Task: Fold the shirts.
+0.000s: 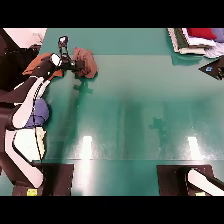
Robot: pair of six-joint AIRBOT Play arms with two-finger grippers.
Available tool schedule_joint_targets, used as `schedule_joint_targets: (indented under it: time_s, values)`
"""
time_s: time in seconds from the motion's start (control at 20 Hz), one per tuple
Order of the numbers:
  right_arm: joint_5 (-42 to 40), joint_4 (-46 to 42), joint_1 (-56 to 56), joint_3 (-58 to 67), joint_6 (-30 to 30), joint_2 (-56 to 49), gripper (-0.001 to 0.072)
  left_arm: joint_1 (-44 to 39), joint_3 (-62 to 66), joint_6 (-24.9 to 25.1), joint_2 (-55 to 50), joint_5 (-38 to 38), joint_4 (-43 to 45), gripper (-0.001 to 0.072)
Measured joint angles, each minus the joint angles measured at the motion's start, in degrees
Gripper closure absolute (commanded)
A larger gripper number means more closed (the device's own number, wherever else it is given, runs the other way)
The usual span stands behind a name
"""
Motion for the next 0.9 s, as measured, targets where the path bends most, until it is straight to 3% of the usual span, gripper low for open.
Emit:
schedule_joint_targets:
  time_s: [0.25,0.5,0.7,0.9]
  values:
    - [0.59,0.26,0.00,4.70,0.11,0.00,0.0695,-0.15,12.46,-0.04,0.70,-13.53,-0.79,0.0683]
    - [0.98,0.44,0.00,16.46,0.11,0.00,0.0695,-3.02,20.87,1.66,14.10,-23.85,-3.61,0.0683]
    - [1.46,0.46,0.00,24.37,0.11,0.02,0.0695,-9.60,18.75,2.86,26.80,-30.99,-4.37,0.0683]
    - [3.41,0.46,0.00,28.44,0.11,0.02,0.0695,-18.78,10.01,2.19,32.59,-35.98,-3.52,0.0683]
